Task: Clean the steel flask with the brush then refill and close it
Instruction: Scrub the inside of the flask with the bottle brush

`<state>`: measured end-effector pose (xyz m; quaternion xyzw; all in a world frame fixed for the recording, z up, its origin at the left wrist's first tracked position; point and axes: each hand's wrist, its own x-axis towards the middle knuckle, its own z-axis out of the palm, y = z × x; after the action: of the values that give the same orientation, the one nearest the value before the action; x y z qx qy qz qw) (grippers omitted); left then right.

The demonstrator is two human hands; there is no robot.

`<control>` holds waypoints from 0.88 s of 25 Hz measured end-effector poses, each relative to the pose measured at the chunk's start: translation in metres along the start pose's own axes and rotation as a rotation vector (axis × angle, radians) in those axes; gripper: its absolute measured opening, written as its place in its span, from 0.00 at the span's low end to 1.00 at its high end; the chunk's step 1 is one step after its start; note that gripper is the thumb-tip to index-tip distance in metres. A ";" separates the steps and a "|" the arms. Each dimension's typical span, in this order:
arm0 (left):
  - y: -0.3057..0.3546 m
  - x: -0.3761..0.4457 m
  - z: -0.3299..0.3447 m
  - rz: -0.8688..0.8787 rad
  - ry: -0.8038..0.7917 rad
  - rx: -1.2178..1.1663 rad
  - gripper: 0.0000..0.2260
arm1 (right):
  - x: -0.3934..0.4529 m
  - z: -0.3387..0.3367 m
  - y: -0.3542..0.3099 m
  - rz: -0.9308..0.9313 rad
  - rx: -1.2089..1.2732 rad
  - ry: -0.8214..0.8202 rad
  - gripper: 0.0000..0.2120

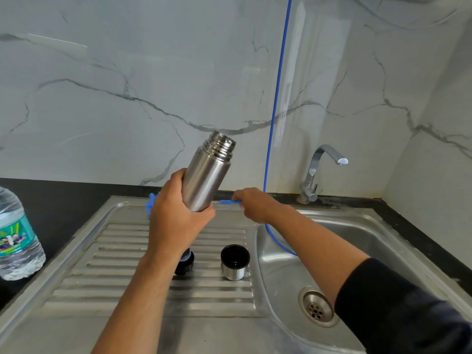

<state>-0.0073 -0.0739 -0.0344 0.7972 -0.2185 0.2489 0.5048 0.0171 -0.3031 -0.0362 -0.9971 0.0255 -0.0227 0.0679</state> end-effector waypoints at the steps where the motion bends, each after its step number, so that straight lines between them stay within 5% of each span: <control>1: -0.002 0.000 0.000 -0.003 0.004 0.034 0.35 | -0.009 -0.014 -0.001 0.009 -0.035 0.004 0.18; 3: -0.009 0.002 -0.002 -0.015 0.008 0.105 0.36 | -0.029 -0.043 -0.001 0.062 -0.106 0.034 0.15; 7: -0.023 0.004 -0.007 -0.104 0.066 0.124 0.38 | -0.072 -0.095 0.012 0.238 -0.123 0.086 0.28; 14: -0.046 0.010 -0.016 -0.238 0.221 0.199 0.35 | -0.119 -0.164 0.055 0.450 -0.281 0.399 0.32; 22: -0.052 0.012 -0.012 -0.221 0.180 0.265 0.34 | -0.123 -0.204 0.047 0.383 -0.185 0.566 0.28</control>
<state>0.0310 -0.0433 -0.0592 0.8502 -0.0487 0.2888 0.4375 -0.1178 -0.3701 0.1539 -0.9303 0.2320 -0.2826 -0.0296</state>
